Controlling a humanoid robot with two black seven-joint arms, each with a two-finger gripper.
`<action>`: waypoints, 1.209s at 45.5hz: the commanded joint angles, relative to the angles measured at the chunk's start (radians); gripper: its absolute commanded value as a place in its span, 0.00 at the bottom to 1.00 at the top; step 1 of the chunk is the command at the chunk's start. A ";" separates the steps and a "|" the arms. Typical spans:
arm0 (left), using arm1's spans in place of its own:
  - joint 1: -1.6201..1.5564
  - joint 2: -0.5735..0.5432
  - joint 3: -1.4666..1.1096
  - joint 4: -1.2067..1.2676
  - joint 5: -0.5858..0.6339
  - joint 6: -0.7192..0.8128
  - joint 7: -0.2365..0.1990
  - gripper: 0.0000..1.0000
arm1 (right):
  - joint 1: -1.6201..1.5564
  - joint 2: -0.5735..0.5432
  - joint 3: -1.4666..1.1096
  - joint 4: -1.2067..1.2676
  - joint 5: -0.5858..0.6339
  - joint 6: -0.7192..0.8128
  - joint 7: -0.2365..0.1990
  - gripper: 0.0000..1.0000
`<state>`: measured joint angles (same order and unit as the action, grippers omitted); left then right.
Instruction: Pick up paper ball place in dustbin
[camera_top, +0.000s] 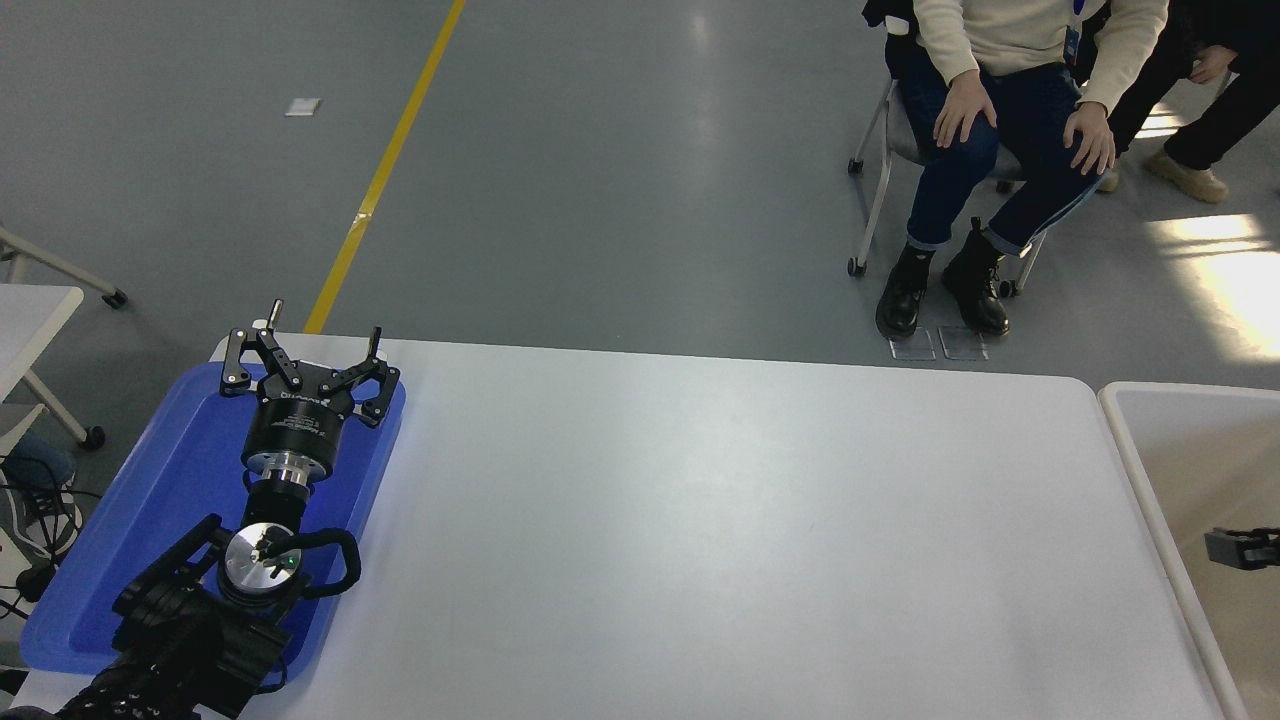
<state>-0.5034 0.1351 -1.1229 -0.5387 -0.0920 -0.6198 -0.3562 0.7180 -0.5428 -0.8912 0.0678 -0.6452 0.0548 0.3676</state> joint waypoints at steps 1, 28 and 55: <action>-0.001 0.000 0.000 -0.001 0.000 0.000 0.000 1.00 | 0.092 0.012 0.060 0.010 0.010 0.007 0.001 1.00; -0.001 0.000 0.000 -0.001 0.002 0.000 0.002 1.00 | 0.267 0.023 0.699 0.355 0.199 0.008 -0.029 1.00; -0.001 0.000 0.000 0.000 0.002 0.000 0.002 1.00 | 0.275 0.017 1.061 0.739 0.843 0.016 -0.118 1.00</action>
<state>-0.5047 0.1349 -1.1229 -0.5398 -0.0909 -0.6200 -0.3546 0.9882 -0.5316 0.0626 0.6909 -0.0788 0.0649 0.2719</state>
